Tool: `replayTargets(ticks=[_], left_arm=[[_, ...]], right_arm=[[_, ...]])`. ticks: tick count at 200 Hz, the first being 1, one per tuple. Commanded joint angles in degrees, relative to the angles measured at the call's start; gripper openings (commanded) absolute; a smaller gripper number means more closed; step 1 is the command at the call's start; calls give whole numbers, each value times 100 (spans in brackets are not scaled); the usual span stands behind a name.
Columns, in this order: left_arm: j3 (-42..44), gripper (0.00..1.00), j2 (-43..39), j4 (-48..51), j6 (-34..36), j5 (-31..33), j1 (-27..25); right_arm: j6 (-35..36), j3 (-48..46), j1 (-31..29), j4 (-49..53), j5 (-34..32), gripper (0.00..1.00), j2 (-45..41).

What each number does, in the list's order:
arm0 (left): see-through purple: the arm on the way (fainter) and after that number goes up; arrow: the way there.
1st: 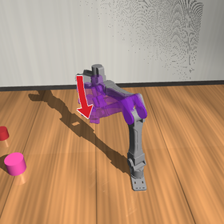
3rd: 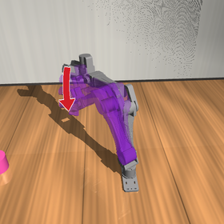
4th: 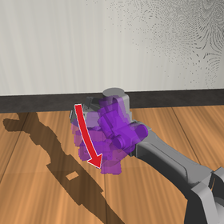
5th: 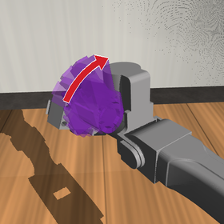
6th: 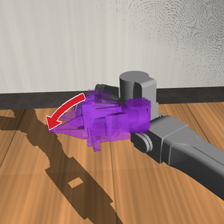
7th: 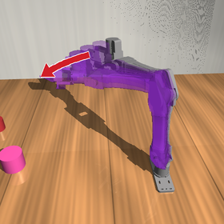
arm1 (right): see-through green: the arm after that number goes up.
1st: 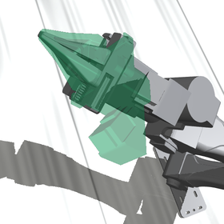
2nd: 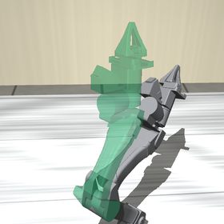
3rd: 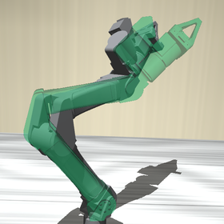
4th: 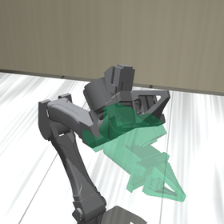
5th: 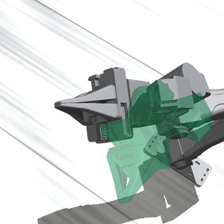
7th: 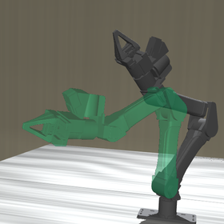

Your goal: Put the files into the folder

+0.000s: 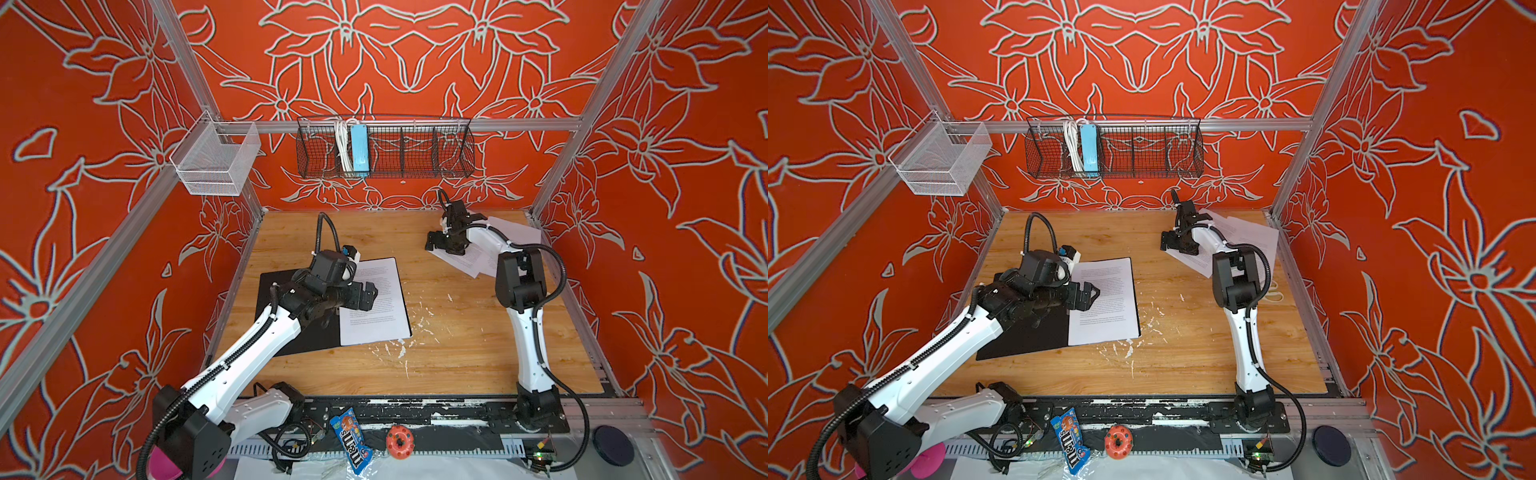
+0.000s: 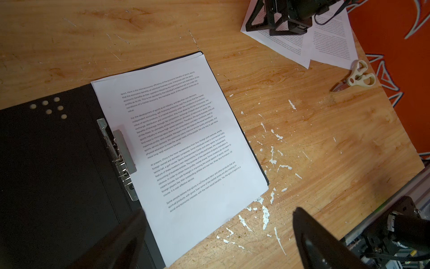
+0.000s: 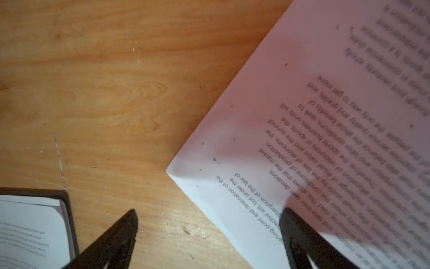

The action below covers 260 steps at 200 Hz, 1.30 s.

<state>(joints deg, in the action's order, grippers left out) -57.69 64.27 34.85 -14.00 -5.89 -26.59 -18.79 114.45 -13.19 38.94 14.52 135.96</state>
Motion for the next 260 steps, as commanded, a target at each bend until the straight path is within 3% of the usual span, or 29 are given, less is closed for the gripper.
replayTargets(ticks=[1, 62, 89, 115, 158, 209, 260], left_arm=[[-76, 98, -50, -51, -15, -87, 40], [-48, 98, -45, -143, -31, -259, 126], [-57, 98, -4, -196, -57, -472, 188], [-69, 98, 45, -266, -94, -745, 232], [-103, 98, 104, -346, -103, -1148, 287], [-41, 98, 294, -653, -439, -2276, 286], [259, 98, 404, -1438, -1273, -2572, 277]], right_arm=[[-223, -553, -41, 252, 257, 96, -280], [-649, -3823, -6, -950, 189, 96, -2568], [-1116, -5481, 286, -1602, 714, 96, -3830], [-1170, -6185, 554, -1641, 354, 96, -4652], [-1136, -5289, 458, -1422, -69, 93, -4176], [-1054, -3165, 389, -1032, -332, 95, -2528], [-846, -1575, 182, -469, 5, 95, -1205]])
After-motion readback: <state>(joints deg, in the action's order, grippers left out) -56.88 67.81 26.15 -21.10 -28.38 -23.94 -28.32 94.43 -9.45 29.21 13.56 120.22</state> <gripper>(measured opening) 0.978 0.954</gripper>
